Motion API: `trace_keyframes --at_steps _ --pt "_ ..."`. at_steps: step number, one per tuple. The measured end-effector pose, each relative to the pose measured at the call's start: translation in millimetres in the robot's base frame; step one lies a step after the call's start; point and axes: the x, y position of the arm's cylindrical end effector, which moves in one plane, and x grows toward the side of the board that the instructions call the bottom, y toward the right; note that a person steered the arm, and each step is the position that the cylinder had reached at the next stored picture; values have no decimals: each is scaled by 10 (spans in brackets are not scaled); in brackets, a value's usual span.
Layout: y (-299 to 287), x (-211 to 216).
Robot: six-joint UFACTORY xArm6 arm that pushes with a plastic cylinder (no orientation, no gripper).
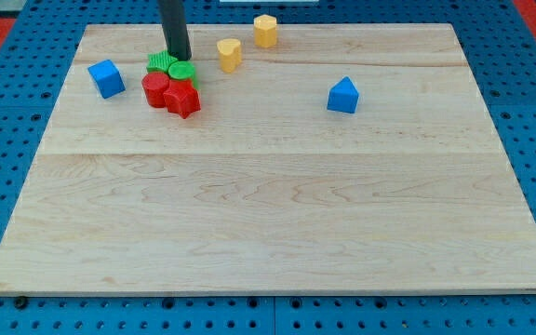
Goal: Push the green star along with the red circle to the the bottom side
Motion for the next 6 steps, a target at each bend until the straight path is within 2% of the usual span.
trace_keyframes --at_steps 1,2,4,6 --pt "-1 -126" --pt "-205 255" --pt "-179 457" --pt "-151 1258"
